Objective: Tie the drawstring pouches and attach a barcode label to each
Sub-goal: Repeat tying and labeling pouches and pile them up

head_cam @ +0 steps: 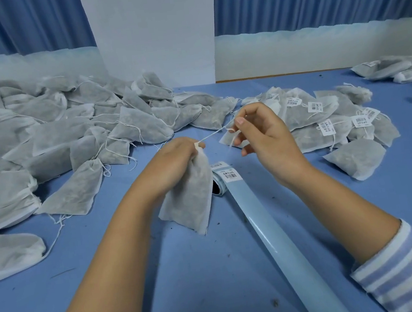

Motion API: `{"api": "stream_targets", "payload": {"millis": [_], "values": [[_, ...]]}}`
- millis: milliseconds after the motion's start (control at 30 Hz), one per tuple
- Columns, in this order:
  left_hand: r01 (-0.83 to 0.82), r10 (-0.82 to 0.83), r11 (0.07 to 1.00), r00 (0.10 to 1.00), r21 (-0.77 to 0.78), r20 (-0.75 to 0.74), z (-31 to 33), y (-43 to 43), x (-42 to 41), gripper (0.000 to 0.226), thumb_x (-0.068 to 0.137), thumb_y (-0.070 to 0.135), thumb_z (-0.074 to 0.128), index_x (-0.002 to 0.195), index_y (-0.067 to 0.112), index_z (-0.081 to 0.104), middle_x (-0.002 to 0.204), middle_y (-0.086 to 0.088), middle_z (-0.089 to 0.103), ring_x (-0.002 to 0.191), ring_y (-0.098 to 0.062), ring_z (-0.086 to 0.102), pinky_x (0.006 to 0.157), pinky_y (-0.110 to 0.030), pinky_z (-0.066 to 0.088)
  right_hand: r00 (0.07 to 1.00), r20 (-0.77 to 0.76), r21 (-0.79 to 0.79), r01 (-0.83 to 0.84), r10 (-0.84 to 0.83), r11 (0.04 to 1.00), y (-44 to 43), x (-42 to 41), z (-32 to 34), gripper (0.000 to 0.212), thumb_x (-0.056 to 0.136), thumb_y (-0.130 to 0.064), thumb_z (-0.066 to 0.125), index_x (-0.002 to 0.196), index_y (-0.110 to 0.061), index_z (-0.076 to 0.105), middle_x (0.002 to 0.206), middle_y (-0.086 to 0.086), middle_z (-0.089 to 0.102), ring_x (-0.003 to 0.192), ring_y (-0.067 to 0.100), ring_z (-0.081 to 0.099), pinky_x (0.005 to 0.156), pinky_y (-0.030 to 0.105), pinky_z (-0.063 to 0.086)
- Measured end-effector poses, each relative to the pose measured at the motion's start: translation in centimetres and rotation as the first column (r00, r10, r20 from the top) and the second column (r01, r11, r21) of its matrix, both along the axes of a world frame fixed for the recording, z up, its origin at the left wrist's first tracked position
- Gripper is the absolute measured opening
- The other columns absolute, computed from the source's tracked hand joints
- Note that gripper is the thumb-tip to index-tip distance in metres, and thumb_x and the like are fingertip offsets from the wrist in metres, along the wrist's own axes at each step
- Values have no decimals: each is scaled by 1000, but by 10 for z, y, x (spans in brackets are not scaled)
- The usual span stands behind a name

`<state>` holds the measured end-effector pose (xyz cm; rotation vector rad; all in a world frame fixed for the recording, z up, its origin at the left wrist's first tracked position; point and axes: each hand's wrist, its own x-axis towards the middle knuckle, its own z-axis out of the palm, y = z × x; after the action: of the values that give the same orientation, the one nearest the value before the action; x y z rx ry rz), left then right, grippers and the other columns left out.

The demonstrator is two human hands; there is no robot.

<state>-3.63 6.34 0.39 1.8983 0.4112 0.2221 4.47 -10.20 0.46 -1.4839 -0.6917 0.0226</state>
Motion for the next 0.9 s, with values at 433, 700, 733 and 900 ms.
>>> {"api": "stream_targets", "payload": {"millis": [433, 700, 733, 900], "values": [[-138, 247, 917, 933, -373, 262, 8, 8, -7, 19, 91, 27, 70, 81, 11, 66, 75, -3, 65, 69, -17, 63, 70, -29, 56, 932, 334, -254, -53, 139, 966, 9, -23, -8, 18, 92, -15, 64, 87, -32, 64, 111, -7, 56, 109, 1, 52, 78, 14, 45], [-111, 278, 907, 883, -406, 379, 13, 2, -9, 15, 92, 27, 69, 83, 14, 67, 70, 2, 65, 66, -12, 62, 61, -22, 53, 934, 302, -285, -100, 189, 953, 10, -23, -10, 8, 95, -20, 60, 90, -26, 63, 98, -22, 61, 105, 4, 56, 83, 19, 42], [-118, 285, 905, 880, -408, 380, 13, 2, -8, 15, 92, 27, 69, 83, 15, 67, 70, 2, 64, 67, -13, 62, 62, -23, 53, 937, 291, -273, -113, 194, 955, 10, -23, -9, 8, 95, -19, 60, 90, -25, 63, 95, -23, 62, 99, 3, 57, 79, 16, 41], [-55, 269, 879, 878, -474, 396, 12, -3, -6, 15, 92, 24, 68, 83, 11, 68, 76, -2, 66, 75, -17, 62, 71, -26, 54, 954, 232, -225, -139, 192, 964, 10, -20, -8, 15, 93, -16, 64, 86, -29, 65, 89, -21, 63, 90, 2, 57, 69, 26, 43]]}}
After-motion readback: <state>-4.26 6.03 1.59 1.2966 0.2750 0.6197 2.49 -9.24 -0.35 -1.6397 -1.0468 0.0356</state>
